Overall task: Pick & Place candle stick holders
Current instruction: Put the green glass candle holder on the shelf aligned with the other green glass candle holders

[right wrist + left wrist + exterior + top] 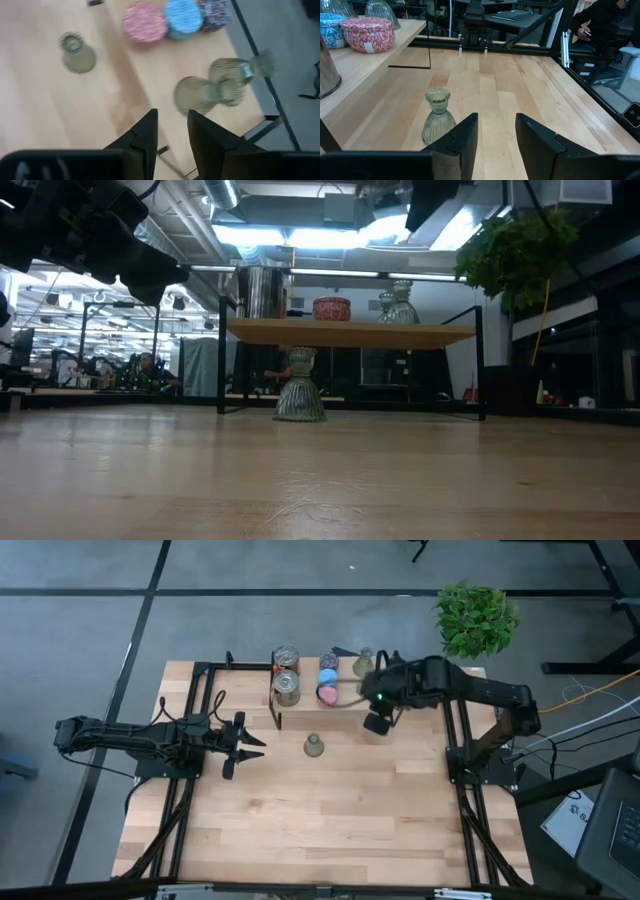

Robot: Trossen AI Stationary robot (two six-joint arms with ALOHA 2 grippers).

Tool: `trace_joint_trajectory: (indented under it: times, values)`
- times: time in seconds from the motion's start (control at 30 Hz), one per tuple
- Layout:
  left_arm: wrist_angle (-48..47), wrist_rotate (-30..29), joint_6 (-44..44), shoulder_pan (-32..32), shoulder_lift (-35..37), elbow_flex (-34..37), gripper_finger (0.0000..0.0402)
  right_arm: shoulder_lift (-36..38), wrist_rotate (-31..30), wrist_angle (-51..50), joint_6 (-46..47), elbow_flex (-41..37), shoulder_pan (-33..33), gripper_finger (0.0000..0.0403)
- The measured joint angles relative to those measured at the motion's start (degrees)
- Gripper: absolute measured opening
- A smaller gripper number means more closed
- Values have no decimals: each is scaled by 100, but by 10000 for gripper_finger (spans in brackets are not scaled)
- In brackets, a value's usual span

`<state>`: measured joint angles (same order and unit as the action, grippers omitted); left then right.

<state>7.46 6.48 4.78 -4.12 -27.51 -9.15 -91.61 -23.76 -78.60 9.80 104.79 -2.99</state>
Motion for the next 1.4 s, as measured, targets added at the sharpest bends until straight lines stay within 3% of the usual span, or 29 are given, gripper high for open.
trace_joint_trajectory:
  times: [0.27, 0.53, 0.63, 0.73, 0.87, 0.97, 1.2, 1.4]
  values:
    - [-2, -2, 0, -2, -2, 0, 127, 0, 145, 105, 199, -443, 1097, 108]
    - [-1, -1, 0, -1, 0, 0, 127, -4, 633, 1033, 527, -1744, 2093, 81]
    - [0, -2, 0, 0, -2, 0, 127, -4, 645, 2071, 729, -2451, 2437, 67]
    - [0, -2, 0, 0, -2, 0, 127, -4, 646, 3799, 729, -3247, 2750, 61]
    - [-1, -1, 0, 0, -1, 0, 127, -9, 648, 6080, -99, -4130, 3049, 60]
    - [0, -1, 0, 0, 0, 0, 127, -9, 645, 7126, -849, -4453, 3108, 60]
    - [-2, -2, 0, -2, -2, 0, 127, -9, 640, 7512, -1018, -4476, 3074, 60]
    - [0, -2, 2, 0, -1, 0, 127, -112, 644, 7511, -566, -4476, 3074, 60]
